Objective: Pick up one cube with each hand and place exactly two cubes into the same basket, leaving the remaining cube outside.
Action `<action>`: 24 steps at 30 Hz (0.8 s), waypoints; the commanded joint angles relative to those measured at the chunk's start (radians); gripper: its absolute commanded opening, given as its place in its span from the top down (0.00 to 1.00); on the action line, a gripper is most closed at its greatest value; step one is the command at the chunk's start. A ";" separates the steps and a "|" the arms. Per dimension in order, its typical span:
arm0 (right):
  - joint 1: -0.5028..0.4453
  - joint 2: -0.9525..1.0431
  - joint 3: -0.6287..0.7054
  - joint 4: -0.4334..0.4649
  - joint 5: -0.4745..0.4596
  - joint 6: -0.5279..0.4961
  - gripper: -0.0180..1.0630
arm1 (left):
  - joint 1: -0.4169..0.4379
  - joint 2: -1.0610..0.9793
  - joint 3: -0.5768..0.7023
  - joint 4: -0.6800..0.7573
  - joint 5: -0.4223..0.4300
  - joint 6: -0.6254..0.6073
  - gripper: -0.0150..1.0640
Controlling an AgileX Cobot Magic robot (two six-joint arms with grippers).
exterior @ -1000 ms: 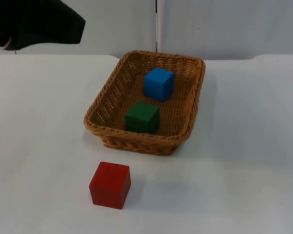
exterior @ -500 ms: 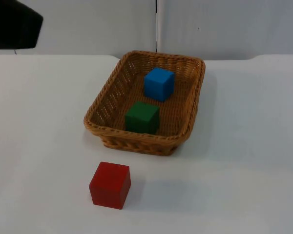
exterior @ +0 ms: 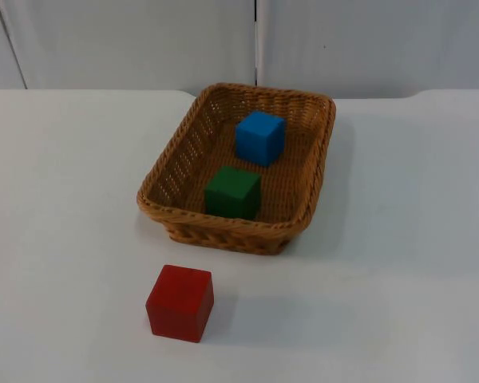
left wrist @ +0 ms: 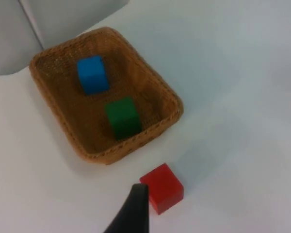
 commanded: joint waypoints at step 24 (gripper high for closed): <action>0.004 -0.176 0.049 -0.010 0.111 0.041 0.28 | -0.003 -0.484 0.210 0.174 0.068 -0.307 0.14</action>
